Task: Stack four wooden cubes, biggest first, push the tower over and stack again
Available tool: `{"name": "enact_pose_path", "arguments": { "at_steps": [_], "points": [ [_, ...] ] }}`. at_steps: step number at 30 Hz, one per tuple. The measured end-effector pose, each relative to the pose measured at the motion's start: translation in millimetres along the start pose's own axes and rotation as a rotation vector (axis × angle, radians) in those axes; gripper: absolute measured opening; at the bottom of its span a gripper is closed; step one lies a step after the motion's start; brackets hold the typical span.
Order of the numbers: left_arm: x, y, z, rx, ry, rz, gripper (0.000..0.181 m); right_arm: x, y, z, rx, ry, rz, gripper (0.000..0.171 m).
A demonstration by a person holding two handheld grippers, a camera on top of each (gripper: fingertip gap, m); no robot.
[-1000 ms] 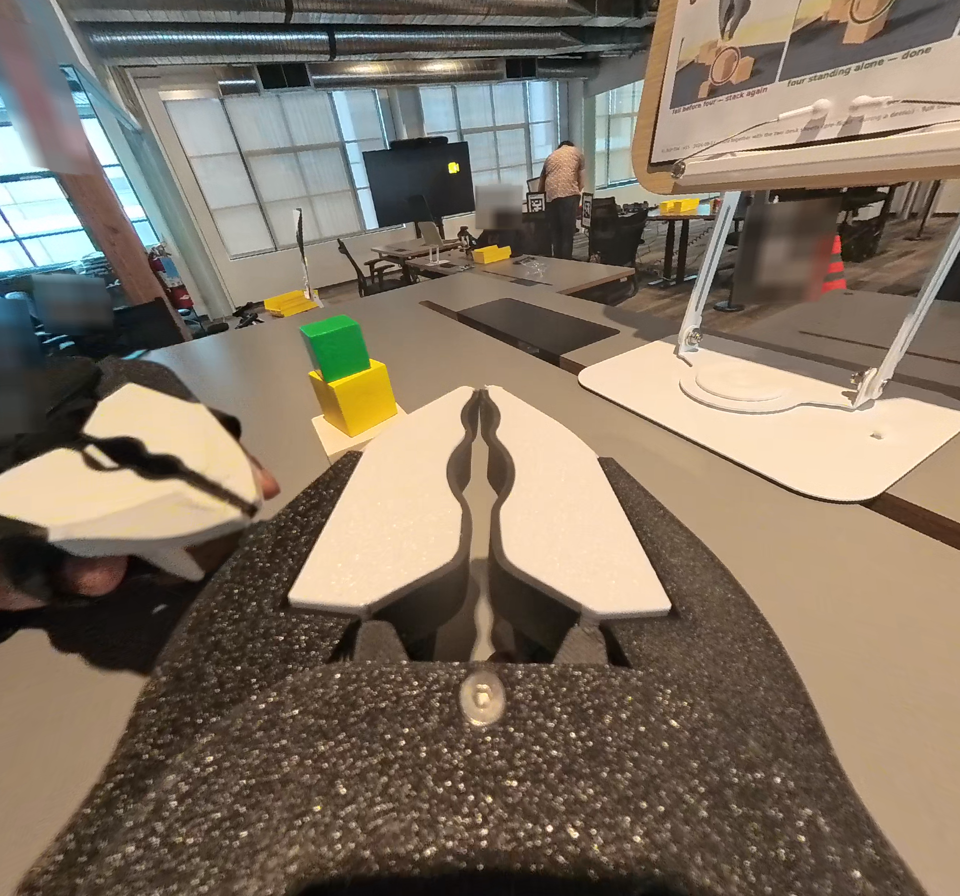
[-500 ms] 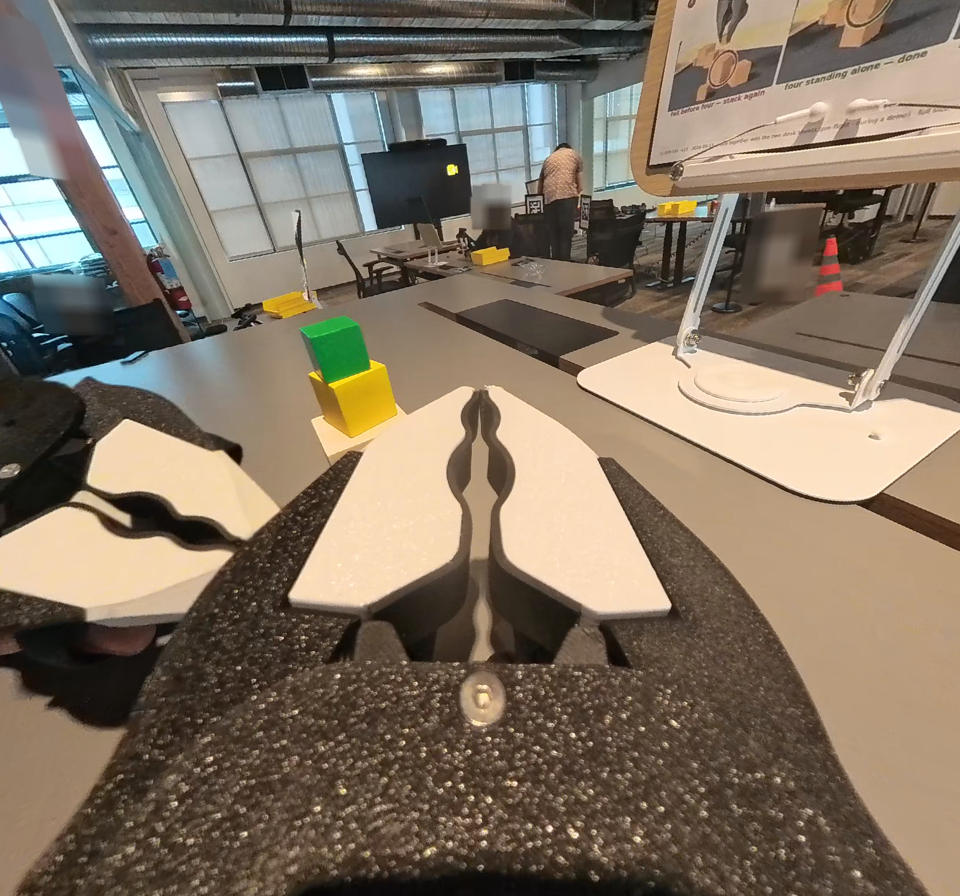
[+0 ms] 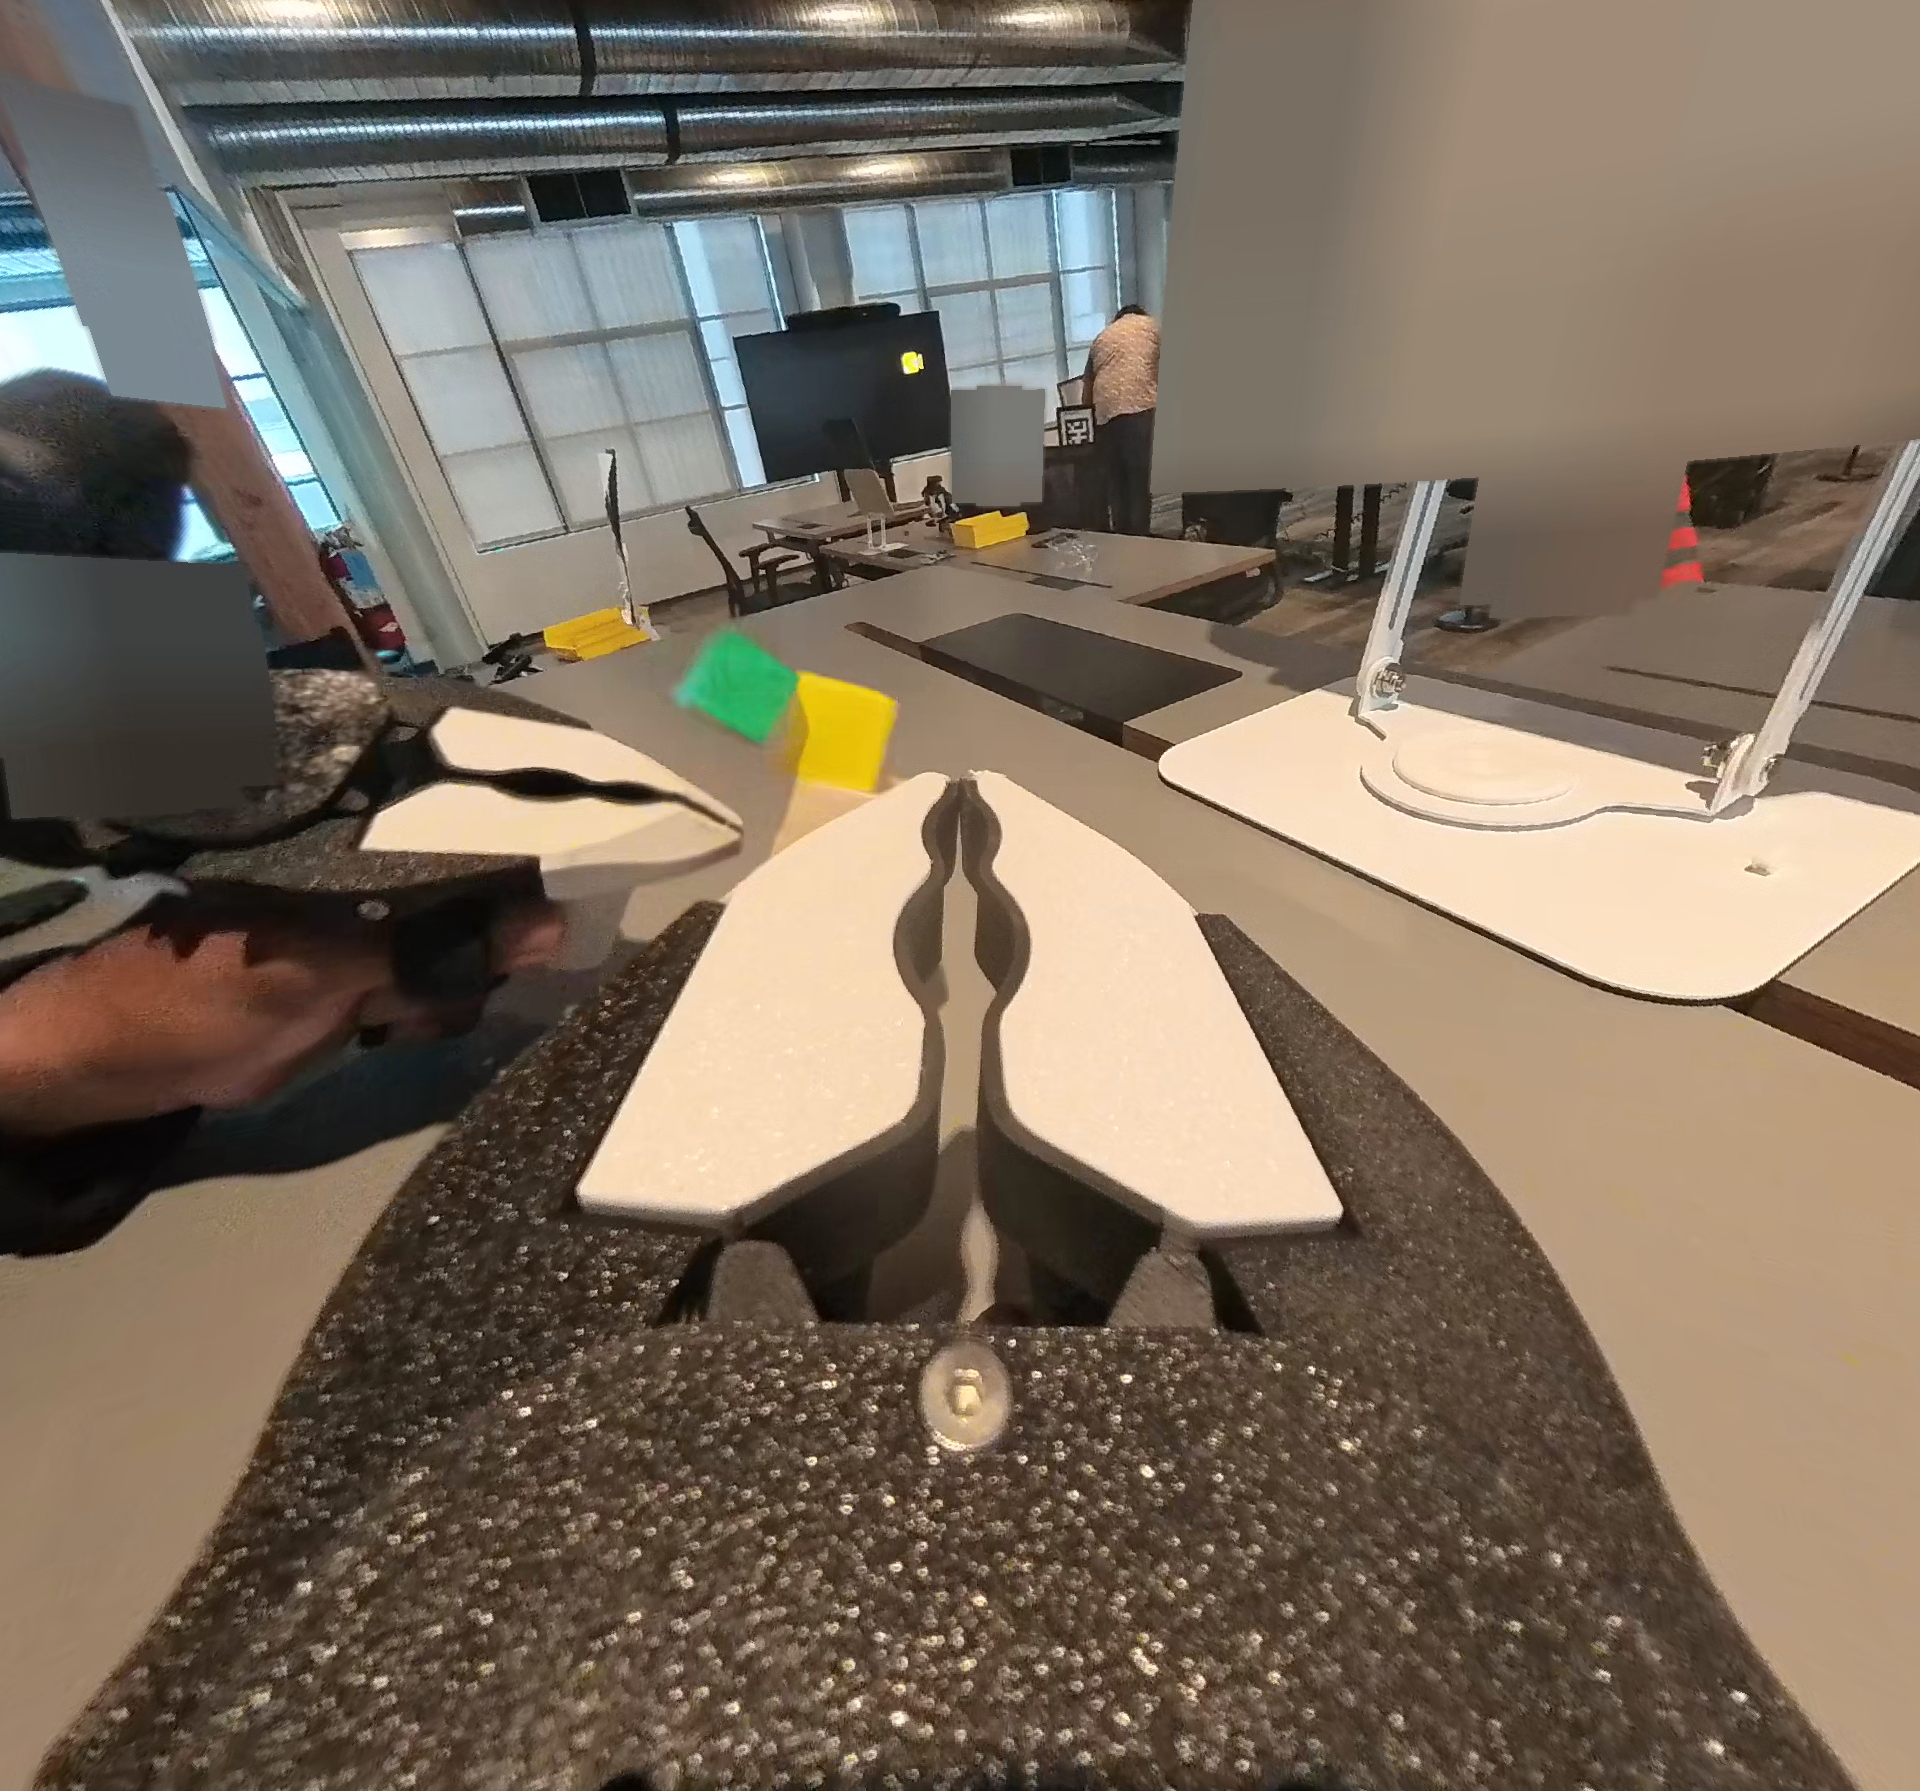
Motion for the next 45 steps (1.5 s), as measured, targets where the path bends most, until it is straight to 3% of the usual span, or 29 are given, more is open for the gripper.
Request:
{"name": "enact_pose_path", "arguments": {
  "at_steps": [8,13,17,19,22,26,32,38,45],
  "points": [
    [66.9,5.4,-18.3,-0.003,0.118,0.098,0.0,-0.6,0.5,0.3,-0.005,-0.006,0.002,0.0],
    [150.0,1.4,-33.7,-0.056,0.089,0.382,0.0,-1.8,1.4,1.0,-0.015,-0.013,-0.002,0.0],
    [216.0,-1.9,-41.5,-0.118,0.27,0.424,0.0,-2.0,2.2,1.3,-0.019,-0.015,0.001,0.0],
    [230.9,-7.3,-43.8,-0.122,0.335,0.367,0.01,-2.0,2.0,1.1,-0.017,-0.016,0.003,0.0],
    [234.8,-18.1,-46.3,-0.078,0.39,0.254,0.024,-2.3,0.7,0.4,-0.007,-0.02,0.007,0.0],
    [223.7,-17.1,-40.6,-0.123,0.324,0.167,0.026,-2.6,-0.5,-0.3,0.003,-0.024,0.01,0.0],
    [202.7,-11.9,-24.9,-0.275,0.276,0.04,0.03,-6.7,-6.3,-0.6,0.017,-0.038,0.011,0.0],
    [181.8,-3.8,-6.7,-0.516,0.392,-0.191,0.038,-14.5,-12.4,-2.1,0.046,-0.085,0.003,0.001],
    [148.0,-1.5,4.0,-0.56,0.189,-0.241,0.038,-15.1,-16.2,-3.9,0.078,-0.102,0.022,0.011]
  ]
}}
Point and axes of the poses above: each gripper's, where its closed fingertips meet, y back along the fingers, z out of its top, x = y × z across the jaws, the point moved 5 cm from there along y, back along the fingers, and after that the axes turned 8 degrees about x, right-handed, at the moved point
